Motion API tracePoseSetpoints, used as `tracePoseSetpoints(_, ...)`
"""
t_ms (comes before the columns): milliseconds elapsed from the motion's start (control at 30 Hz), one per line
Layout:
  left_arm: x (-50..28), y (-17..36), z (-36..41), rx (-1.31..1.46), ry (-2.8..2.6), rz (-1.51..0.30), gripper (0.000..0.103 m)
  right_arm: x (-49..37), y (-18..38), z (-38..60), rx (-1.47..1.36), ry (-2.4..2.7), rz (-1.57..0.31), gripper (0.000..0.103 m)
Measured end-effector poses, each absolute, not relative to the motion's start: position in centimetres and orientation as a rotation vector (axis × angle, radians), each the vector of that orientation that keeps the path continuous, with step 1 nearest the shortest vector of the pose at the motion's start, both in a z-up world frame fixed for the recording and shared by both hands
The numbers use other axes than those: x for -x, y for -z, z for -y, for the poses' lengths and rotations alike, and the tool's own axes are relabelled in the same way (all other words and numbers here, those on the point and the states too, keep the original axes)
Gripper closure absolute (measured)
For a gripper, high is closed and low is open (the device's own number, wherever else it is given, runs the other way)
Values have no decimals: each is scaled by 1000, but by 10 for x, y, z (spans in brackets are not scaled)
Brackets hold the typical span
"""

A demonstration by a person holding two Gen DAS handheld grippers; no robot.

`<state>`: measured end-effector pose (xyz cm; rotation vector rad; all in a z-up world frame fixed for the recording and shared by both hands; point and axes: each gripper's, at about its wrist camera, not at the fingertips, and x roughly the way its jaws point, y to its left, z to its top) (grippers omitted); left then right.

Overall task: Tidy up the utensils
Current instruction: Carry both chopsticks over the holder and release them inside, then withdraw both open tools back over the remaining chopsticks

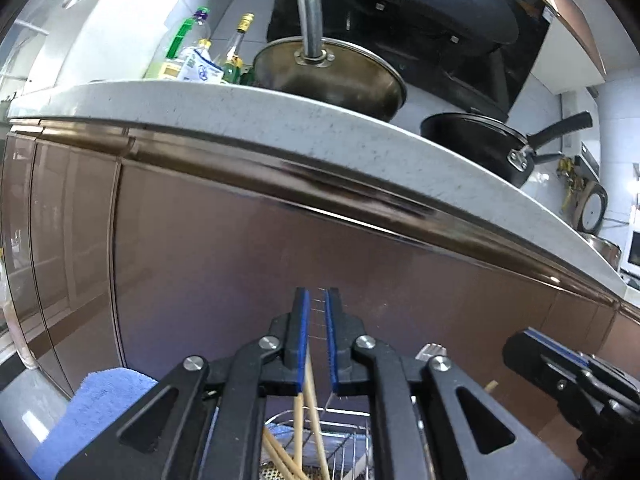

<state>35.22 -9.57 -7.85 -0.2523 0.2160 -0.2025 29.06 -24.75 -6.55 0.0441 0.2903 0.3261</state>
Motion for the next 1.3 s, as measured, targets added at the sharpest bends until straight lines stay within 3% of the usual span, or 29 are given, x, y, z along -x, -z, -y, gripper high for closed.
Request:
tracePoseSetpoints(67, -345, 72, 92, 248, 205, -223, 93, -286, 62, 250, -49, -316, -287, 78)
tracePoseSetpoints(167, -328, 59, 87, 221, 205, -224, 88, -274, 55, 252, -49, -302, -280, 78)
tracePoseSetpoints(233, -311, 50, 84, 195, 205, -225, 79, -263, 48, 252, -47, -290, -276, 77)
tracePoseSetpoints(333, -287, 39, 80, 152, 190, -242, 77, -246, 37, 252, -45, -278, -275, 76)
tracePoseSetpoints(467, -256, 29, 71, 117, 167, -291, 77, -218, 27, 253, -47, -258, -285, 62)
tracePoseSetpoints(633, -213, 17, 58, 86, 141, -317, 67, -179, 18, 250, -53, -239, -299, 58)
tracePoseSetpoints(767, -177, 11, 49, 46, 122, -316, 66, -148, 18, 241, -41, -241, -315, 52)
tracePoseSetpoints(1300, -91, 11, 9, 35, 69, -349, 66, -68, 21, 215, -29, -286, -335, 52)
